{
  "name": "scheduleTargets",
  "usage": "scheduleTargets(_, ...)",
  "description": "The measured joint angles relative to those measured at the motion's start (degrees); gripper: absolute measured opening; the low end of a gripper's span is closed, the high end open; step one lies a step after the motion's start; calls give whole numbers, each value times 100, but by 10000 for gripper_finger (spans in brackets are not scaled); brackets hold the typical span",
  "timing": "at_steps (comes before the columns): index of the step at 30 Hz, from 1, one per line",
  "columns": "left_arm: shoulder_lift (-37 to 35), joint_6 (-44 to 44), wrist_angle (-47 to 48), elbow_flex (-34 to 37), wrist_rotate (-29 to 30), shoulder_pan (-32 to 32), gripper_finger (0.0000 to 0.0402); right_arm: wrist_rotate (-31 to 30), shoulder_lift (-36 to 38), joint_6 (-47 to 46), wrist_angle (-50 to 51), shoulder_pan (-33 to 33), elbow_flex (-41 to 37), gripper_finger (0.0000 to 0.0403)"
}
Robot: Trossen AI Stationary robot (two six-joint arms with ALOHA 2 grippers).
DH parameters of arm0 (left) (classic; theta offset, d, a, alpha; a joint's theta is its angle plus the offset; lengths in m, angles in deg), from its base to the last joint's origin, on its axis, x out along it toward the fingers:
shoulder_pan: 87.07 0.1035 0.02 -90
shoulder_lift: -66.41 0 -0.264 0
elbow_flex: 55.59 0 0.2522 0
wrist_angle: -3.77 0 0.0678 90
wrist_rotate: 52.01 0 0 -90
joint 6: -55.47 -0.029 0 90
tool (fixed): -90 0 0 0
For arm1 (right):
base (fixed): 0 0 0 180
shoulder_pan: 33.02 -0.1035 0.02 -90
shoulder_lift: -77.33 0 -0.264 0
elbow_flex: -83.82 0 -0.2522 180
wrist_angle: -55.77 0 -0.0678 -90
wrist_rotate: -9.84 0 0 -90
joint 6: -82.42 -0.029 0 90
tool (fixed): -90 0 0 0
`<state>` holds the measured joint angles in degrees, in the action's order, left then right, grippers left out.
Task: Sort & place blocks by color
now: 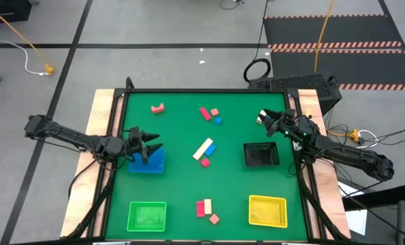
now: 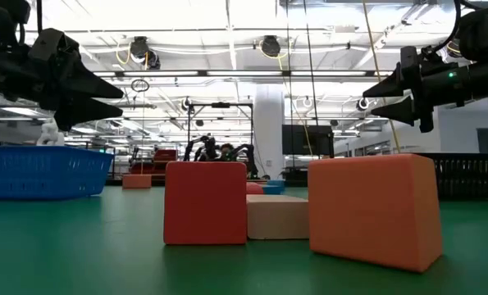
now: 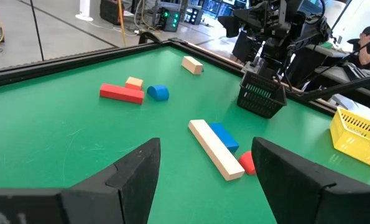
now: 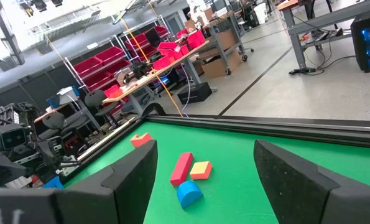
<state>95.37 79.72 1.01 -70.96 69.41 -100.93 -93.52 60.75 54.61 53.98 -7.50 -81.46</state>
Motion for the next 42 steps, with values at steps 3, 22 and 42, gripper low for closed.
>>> scheduleTargets(3,1,0,0,-1,0,0,253,0,1,-2,0,0,1,258)
scheduleTargets(22,1,-289,-117,0,14,-1,253,0,2,0,-2,0,-1,258)
scheduleTargets(42,1,-315,-759,-27,13,155,253,1,0,0,-2,2,-1,258)
